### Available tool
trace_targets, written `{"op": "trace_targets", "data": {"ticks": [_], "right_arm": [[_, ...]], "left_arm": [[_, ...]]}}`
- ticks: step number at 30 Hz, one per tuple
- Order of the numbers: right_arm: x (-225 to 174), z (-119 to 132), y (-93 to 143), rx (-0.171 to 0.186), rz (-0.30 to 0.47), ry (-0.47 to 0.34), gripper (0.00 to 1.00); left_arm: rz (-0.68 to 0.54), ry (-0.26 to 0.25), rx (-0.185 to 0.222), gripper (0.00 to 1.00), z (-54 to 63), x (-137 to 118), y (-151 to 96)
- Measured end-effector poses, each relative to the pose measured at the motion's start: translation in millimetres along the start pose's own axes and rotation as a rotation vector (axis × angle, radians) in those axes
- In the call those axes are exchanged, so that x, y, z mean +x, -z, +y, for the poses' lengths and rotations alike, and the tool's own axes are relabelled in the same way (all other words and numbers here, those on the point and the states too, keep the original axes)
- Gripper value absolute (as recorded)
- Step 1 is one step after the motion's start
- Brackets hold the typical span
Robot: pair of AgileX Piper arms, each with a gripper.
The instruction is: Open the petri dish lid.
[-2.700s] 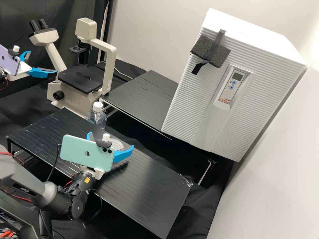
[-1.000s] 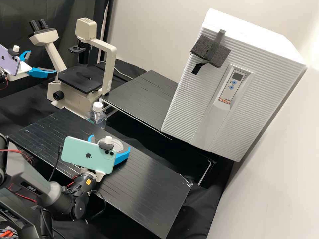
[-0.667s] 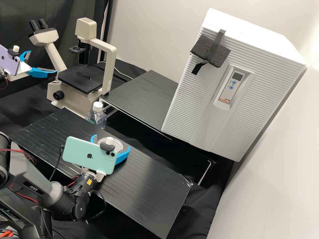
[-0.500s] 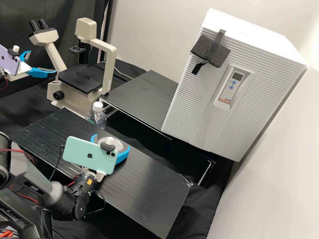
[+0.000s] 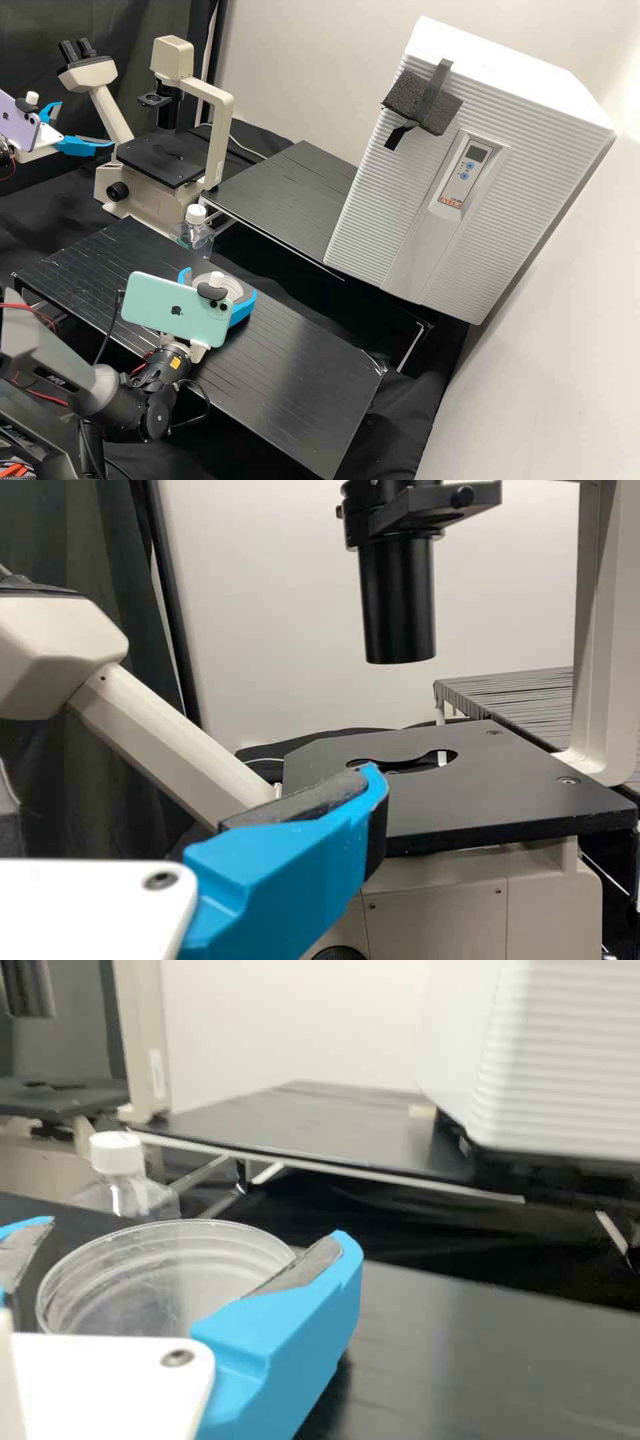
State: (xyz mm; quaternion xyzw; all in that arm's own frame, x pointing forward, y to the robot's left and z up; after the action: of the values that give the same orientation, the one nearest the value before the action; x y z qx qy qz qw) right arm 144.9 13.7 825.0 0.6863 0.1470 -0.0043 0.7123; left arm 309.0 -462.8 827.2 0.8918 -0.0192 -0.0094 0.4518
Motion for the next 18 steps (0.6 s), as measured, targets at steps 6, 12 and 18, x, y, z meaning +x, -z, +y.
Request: {"op": "trace_targets", "data": {"ticks": [6, 12, 18], "right_arm": [[-4, 4, 7, -0.032, 0.01, -0.041, 0.0], [-7, 12, -1, -0.008, -0.044, -0.109, 0.0], [-10, 28, -25, 0.158, -0.166, -0.304, 0.0]], "left_arm": [[0.0, 0.0, 0.0, 1.0, 0.0, 0, 0], [0.0, 0.0, 0.0, 1.0, 0.0, 0, 0], [0.0, 0.0, 0.0, 1.0, 0.0, 0, 0]]}}
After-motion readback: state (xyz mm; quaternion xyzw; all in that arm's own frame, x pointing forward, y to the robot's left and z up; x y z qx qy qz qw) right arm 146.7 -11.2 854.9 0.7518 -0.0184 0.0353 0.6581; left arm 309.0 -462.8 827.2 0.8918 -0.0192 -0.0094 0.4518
